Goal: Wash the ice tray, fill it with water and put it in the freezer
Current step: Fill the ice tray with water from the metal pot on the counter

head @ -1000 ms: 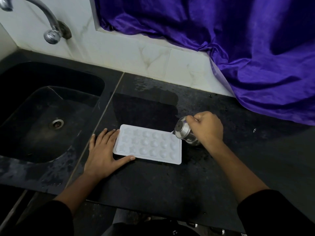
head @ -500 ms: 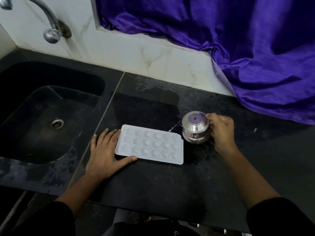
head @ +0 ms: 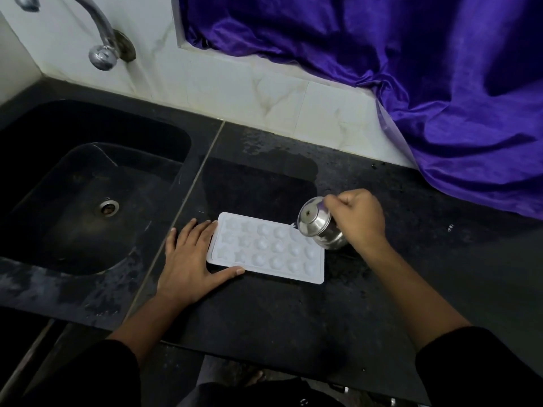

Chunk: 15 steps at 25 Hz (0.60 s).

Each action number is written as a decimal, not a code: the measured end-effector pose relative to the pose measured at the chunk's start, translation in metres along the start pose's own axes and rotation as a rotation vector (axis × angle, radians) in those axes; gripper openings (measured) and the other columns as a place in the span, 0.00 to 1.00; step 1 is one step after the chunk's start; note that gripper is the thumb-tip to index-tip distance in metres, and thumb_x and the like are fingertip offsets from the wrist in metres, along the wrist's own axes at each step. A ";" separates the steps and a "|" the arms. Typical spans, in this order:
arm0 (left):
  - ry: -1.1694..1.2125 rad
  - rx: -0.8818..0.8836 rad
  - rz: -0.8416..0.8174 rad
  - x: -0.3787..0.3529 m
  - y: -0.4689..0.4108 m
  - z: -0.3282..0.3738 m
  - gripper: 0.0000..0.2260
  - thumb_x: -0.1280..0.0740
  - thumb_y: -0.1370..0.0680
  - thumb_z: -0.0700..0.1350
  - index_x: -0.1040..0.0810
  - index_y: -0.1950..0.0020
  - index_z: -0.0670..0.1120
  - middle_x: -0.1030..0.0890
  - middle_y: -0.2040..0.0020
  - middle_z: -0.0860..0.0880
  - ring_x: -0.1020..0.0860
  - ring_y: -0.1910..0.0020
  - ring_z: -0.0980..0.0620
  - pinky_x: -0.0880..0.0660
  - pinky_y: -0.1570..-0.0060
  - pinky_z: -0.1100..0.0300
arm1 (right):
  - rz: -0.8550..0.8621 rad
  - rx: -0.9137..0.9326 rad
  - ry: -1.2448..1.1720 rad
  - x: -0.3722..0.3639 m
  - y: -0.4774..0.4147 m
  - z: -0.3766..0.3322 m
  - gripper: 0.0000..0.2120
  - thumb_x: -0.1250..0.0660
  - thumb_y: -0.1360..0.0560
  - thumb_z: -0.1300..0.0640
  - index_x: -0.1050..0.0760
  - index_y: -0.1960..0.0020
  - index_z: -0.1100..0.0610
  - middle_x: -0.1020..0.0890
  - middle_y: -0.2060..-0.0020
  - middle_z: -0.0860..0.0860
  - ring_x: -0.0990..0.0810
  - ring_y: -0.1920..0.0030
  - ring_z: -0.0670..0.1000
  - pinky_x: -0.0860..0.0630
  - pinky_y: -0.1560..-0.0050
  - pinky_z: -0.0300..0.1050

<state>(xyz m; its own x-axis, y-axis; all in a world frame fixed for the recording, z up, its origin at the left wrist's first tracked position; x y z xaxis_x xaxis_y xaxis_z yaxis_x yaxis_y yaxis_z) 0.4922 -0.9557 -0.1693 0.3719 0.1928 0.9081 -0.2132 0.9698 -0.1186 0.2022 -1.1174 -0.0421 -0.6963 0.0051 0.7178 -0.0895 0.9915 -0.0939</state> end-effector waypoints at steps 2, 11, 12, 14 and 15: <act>0.000 0.000 0.002 0.000 0.000 -0.001 0.52 0.40 0.32 0.83 0.34 0.19 0.49 0.31 0.20 0.50 0.40 0.18 0.46 0.51 0.18 0.38 | -0.009 0.040 0.139 -0.005 0.002 -0.012 0.23 0.30 0.26 0.50 0.31 0.74 0.61 0.32 0.80 0.49 0.33 0.77 0.50 0.34 0.71 0.45; 0.010 -0.009 0.020 0.001 0.000 0.000 0.52 0.41 0.32 0.83 0.34 0.19 0.50 0.29 0.21 0.50 0.39 0.18 0.46 0.50 0.18 0.38 | 0.018 -0.029 0.044 0.001 -0.002 0.005 0.22 0.30 0.27 0.51 0.30 0.73 0.62 0.29 0.77 0.55 0.30 0.74 0.57 0.28 0.69 0.51; 0.011 -0.007 0.021 0.001 0.000 0.000 0.52 0.41 0.32 0.83 0.34 0.19 0.50 0.29 0.21 0.50 0.39 0.18 0.46 0.50 0.18 0.38 | 0.021 -0.089 -0.073 0.005 -0.002 0.015 0.21 0.30 0.27 0.52 0.30 0.73 0.61 0.30 0.77 0.54 0.31 0.74 0.56 0.29 0.67 0.52; 0.013 -0.007 0.020 0.001 0.000 0.000 0.52 0.41 0.32 0.84 0.34 0.19 0.50 0.29 0.21 0.50 0.38 0.18 0.46 0.50 0.19 0.37 | 0.046 -0.186 -0.333 0.010 0.002 0.030 0.17 0.29 0.26 0.57 0.27 0.72 0.56 0.30 0.75 0.53 0.31 0.72 0.51 0.33 0.66 0.48; 0.013 -0.008 0.018 0.001 0.000 0.000 0.52 0.41 0.32 0.84 0.34 0.19 0.50 0.29 0.21 0.50 0.38 0.18 0.46 0.50 0.19 0.37 | 0.052 -0.221 -0.450 0.011 0.004 0.034 0.12 0.30 0.25 0.59 0.23 0.67 0.59 0.29 0.74 0.53 0.31 0.71 0.50 0.33 0.67 0.44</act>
<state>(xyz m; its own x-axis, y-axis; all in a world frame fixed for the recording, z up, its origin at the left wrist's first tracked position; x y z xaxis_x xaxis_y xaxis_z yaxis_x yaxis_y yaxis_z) 0.4925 -0.9558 -0.1682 0.3795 0.2124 0.9005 -0.2128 0.9672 -0.1384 0.1695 -1.1174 -0.0577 -0.9381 0.0474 0.3430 0.0727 0.9955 0.0612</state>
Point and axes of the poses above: each hand's wrist, its own y-axis away from the middle knuckle, its own x-axis out of the back of the hand, z = x × y, the point moved 9 cm from there along -y, towards the middle knuckle
